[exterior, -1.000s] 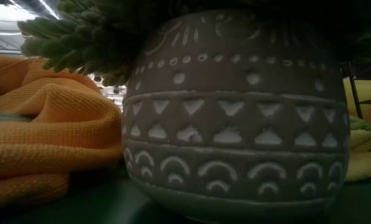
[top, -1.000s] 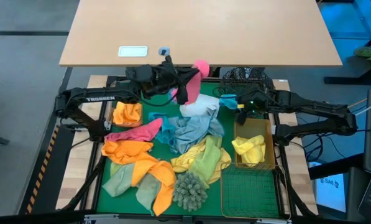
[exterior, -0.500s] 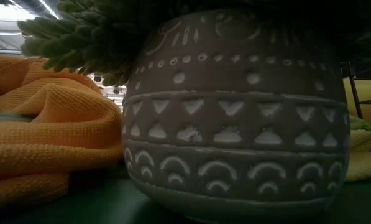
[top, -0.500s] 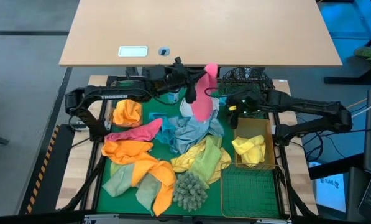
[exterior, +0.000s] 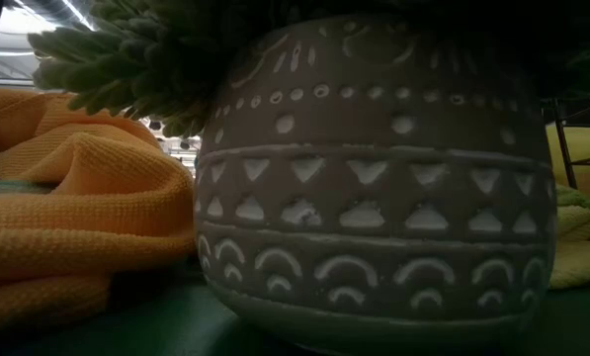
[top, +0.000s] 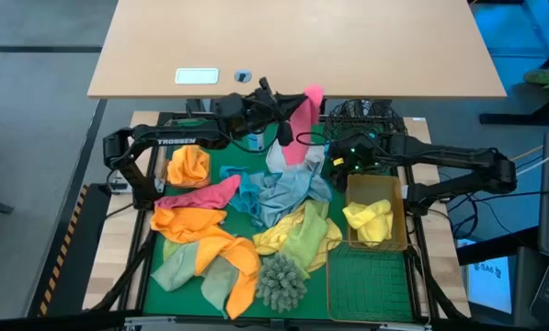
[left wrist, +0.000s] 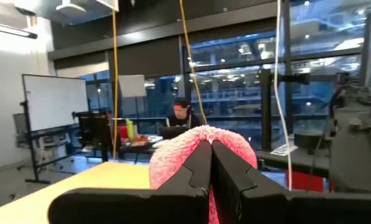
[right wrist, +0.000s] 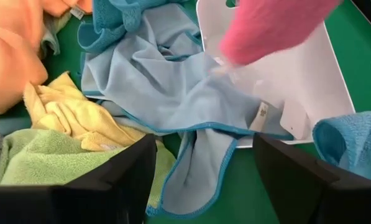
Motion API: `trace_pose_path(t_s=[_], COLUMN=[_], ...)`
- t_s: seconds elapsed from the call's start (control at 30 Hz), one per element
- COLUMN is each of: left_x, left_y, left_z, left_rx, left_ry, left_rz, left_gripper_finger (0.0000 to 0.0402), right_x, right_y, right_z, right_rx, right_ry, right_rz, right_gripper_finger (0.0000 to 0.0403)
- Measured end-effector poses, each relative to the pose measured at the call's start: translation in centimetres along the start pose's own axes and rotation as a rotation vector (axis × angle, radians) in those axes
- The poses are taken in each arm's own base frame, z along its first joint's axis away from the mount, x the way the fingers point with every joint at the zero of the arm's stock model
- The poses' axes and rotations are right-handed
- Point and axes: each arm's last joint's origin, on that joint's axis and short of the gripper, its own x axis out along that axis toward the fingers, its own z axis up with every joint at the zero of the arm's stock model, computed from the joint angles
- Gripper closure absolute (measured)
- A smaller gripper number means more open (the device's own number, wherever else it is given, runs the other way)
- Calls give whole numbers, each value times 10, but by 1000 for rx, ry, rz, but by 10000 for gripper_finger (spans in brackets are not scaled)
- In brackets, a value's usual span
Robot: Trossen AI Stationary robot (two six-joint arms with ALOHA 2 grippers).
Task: Sort microfiber towel by color & place in baskets
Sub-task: Put the pink microfiber towel into the white bin
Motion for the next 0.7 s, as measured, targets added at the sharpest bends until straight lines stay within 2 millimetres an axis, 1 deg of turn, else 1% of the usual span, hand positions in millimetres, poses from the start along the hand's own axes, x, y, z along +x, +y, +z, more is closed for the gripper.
trace_pose_path(t_s=[0.13, 0.27, 0.43, 0.6, 0.7], left_x=[0, -3, -12, -22, -28], left_y=[-2, -8, -17, -29, -33], left_z=[-7, -23, -42, -55, -61], left_rx=[1, 16, 33, 51, 75], left_ry=[68, 237, 460, 630, 712], left_rz=[-28, -62, -103, -147, -135], left_gripper_finger=[402, 402, 402, 402, 402], right_x=[0, 0, 0, 0, 0], right_y=[0, 0, 0, 0, 1], right_z=[0, 0, 0, 0, 0], right_rx=[0, -1, -1, -1, -1], right_ry=[1, 1, 1, 3, 5], right_rz=[0, 0, 0, 9, 18], right_gripper_finger=[137, 136, 137, 137, 137])
